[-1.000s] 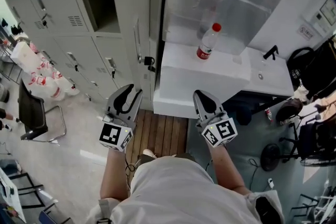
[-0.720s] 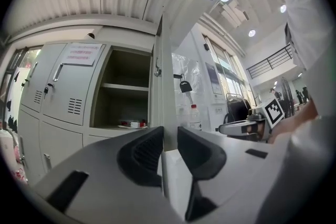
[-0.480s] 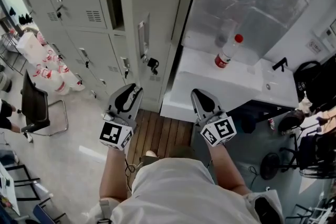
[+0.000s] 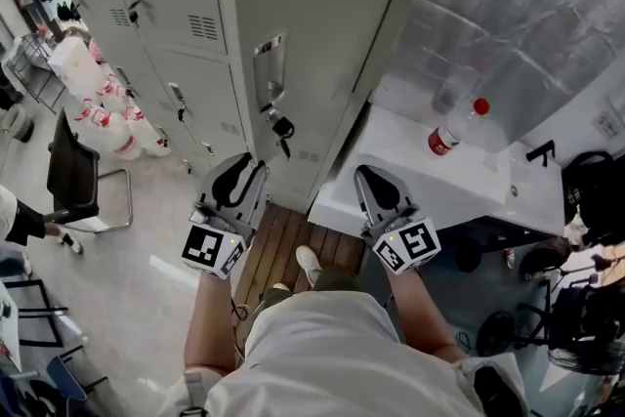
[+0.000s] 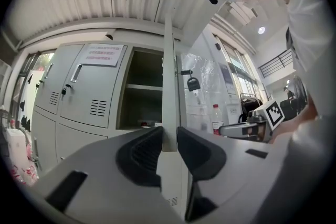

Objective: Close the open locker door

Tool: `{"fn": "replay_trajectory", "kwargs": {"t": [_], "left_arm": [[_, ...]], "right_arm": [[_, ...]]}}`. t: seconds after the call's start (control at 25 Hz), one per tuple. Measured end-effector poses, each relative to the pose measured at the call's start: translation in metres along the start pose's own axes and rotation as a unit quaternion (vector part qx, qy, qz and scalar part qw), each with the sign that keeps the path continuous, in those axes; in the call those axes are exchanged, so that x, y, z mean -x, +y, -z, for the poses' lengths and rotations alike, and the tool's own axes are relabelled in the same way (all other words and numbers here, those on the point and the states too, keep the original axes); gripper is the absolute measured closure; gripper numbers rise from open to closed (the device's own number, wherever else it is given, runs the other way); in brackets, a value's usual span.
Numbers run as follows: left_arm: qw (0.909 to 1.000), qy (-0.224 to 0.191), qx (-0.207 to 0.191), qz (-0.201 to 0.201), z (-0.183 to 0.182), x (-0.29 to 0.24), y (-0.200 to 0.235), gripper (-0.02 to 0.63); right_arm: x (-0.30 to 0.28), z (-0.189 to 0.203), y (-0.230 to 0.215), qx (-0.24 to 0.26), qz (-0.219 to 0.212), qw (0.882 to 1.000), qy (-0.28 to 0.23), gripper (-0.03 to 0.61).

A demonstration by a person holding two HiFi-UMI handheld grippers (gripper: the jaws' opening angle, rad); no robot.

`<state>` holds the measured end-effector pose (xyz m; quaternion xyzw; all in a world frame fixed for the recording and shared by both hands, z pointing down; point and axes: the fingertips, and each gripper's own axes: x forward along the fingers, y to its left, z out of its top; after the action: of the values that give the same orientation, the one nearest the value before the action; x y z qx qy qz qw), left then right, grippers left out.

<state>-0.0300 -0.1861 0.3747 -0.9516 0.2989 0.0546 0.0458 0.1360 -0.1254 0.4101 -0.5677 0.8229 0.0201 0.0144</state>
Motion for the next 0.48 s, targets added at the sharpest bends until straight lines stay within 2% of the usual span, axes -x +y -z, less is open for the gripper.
{"fn": "replay_trajectory", "kwargs": {"t": [0.48], "left_arm": [[0.9986,0.008,-0.001,-0.052,0.004,-0.016,0.046,0.520]], "right_arm": [[-0.052,0.001,-0.015,-0.008,-0.060,0.998,-0.007,0.560]]}}
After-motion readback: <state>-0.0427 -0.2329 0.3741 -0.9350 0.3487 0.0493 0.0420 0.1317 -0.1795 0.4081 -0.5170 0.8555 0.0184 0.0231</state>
